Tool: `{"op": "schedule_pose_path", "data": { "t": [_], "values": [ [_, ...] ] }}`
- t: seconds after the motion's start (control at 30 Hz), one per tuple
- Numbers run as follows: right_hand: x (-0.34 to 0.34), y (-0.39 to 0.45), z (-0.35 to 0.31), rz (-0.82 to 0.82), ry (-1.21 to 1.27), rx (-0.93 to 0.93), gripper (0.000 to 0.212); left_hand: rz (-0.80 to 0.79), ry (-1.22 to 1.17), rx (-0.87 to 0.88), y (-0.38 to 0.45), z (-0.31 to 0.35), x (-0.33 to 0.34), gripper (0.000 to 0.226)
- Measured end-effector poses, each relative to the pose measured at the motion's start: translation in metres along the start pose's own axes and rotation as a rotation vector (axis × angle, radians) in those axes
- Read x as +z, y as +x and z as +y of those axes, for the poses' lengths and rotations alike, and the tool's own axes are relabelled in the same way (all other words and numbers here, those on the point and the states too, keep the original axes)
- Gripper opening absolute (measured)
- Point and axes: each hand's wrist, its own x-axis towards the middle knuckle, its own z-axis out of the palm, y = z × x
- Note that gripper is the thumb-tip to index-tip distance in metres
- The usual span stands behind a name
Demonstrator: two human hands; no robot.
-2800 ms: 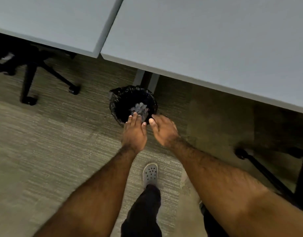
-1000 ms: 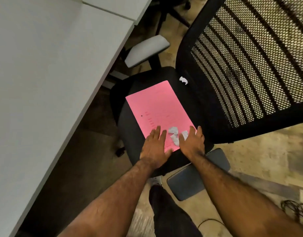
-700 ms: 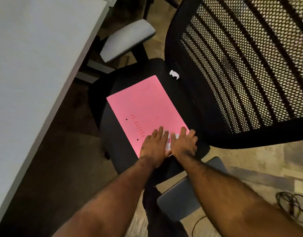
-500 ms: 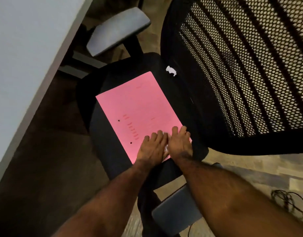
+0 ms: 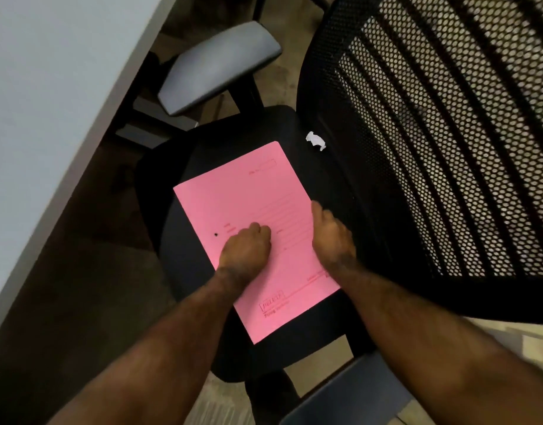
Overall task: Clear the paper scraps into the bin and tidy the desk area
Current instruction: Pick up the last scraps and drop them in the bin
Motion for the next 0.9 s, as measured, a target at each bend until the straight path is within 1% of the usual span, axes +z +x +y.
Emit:
{"op": "schedule_pose_path", "data": {
  "t": [0.07, 0.17, 0.23, 0.3, 0.37, 0.4, 0.5, 0.63, 0.73, 0.9],
  "values": [
    [-0.014, 0.03, -0.005, 0.079, -0.023, 0.001, 0.064, 0.049, 0.02, -0.061, 0.011, -0.018, -0.013, 0.02],
    [-0.037, 0.079, -0.014, 0.14, -0.082, 0.045, 0.064, 0.084, 0.04, -0.17, 0.023, -0.042, -0.024, 0.018],
    [-0.048, 0.106, -0.019, 0.112, -0.141, 0.074, 0.068, 0.078, 0.059, -0.213, 0.027, -0.05, -0.027, 0.018],
    [-0.054, 0.125, -0.021, 0.064, -0.193, 0.101, 0.073, 0.076, 0.083, -0.209, 0.028, -0.051, -0.026, 0.019],
    [-0.055, 0.138, -0.022, 0.037, -0.223, 0.128, 0.073, 0.081, 0.095, -0.195, 0.027, -0.049, -0.023, 0.019],
    [-0.054, 0.143, -0.024, 0.036, -0.221, 0.141, 0.07, 0.082, 0.093, -0.192, 0.027, -0.048, -0.021, 0.02],
    [-0.049, 0.149, -0.026, 0.07, -0.212, 0.16, 0.052, 0.093, 0.087, -0.193, 0.027, -0.049, -0.018, 0.021],
    [-0.043, 0.142, -0.02, 0.101, -0.154, 0.139, 0.036, 0.074, 0.047, -0.198, 0.026, -0.046, -0.019, 0.023],
    [-0.045, 0.128, -0.02, 0.144, -0.038, 0.07, 0.027, 0.075, -0.051, -0.253, 0.021, -0.042, -0.023, 0.026],
    [-0.056, 0.08, -0.065, 0.287, 0.27, -0.033, 0.018, 0.192, -0.189, -0.344, -0.01, -0.041, -0.031, 0.019]
  ]
}}
